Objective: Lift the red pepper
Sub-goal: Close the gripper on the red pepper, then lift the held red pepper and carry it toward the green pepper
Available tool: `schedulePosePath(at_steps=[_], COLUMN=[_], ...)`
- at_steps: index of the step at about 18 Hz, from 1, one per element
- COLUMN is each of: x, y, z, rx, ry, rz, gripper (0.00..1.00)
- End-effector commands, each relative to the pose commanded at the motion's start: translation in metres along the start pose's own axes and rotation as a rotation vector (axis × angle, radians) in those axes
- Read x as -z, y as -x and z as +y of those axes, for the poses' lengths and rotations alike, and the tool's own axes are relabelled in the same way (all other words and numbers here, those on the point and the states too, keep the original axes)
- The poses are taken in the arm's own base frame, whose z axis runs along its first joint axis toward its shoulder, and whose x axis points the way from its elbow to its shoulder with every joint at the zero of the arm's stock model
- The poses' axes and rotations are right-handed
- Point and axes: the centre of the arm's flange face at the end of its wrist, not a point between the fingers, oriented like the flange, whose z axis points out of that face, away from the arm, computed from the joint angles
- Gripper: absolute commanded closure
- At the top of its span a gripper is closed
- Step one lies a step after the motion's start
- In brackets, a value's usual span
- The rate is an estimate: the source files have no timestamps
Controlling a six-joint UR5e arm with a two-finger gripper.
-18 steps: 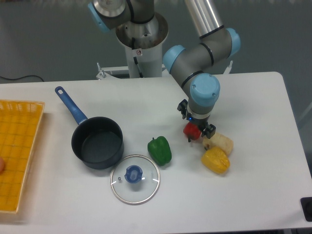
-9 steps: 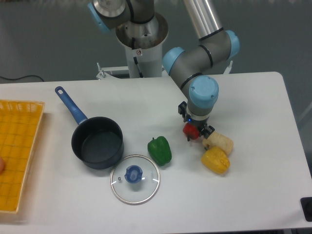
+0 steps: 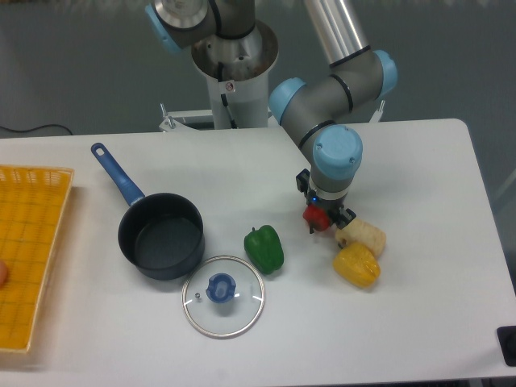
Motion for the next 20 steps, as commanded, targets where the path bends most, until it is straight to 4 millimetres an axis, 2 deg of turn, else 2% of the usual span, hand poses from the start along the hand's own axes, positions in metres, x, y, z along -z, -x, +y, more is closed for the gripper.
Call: schedulePosePath(at_steps=[4, 5, 8, 11, 14, 16, 20], x=[0.008, 0.016, 0.05, 0.08, 0.101, 0.11, 0.113], y=[0.002, 0.004, 0.002, 0.0, -0.007, -0.014, -0.021], z=[-0.001, -0.003, -0.036, -0.051, -0.059, -0.068, -0.083], rx=[-0.005, -0.008, -0.059, -0.064, -0.08, -0.097, -0.118], ry=[0.0, 0.001, 0.003, -0.016, -0.079, -0.093, -0.089], rz=[0.001, 0.002, 0.016, -0.02, -0.043, -0.058, -0.069], gripper=[0.54, 0.55, 0.55, 0.55, 0.55, 0.55, 0.55])
